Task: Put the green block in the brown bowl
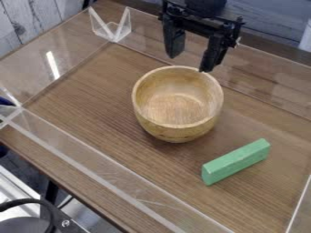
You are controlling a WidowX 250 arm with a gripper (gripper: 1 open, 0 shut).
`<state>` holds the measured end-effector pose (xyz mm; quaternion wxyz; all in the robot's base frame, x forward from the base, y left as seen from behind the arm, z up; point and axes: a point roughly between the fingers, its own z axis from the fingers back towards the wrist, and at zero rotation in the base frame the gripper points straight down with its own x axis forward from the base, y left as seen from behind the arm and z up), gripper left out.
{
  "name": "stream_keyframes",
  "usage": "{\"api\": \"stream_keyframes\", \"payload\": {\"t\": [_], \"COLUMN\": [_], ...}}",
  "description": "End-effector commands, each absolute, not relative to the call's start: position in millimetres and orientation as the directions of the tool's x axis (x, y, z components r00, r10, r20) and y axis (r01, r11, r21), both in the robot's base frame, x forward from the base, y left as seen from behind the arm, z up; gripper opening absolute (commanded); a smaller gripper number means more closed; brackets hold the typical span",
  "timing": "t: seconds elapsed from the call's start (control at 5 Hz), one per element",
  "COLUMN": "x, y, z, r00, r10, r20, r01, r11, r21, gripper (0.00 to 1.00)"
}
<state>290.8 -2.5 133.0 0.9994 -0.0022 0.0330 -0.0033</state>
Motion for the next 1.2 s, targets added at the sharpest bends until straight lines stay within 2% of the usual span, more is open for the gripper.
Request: {"api": "stream_keyframes", "payload": {"t": [0.0,0.4,0.8,1.0], "x": [286.6,260.2,248.2,248.3], "y": [-7.9,-44.5,-88.2,-95.0], "z": [126.3,113.2,94.2,86.3], "r00": [0.996,0.963,0.909,0.899], "r10": [-0.035,-0.256,-0.407,-0.430], "r20": [-0.084,-0.089,-0.087,-0.083], "r01": [0.034,0.255,0.404,0.427], "r11": [0.999,0.967,0.914,0.903], "r21": [-0.008,-0.030,-0.044,-0.050], "gripper": [1.00,1.00,1.00,1.00]}}
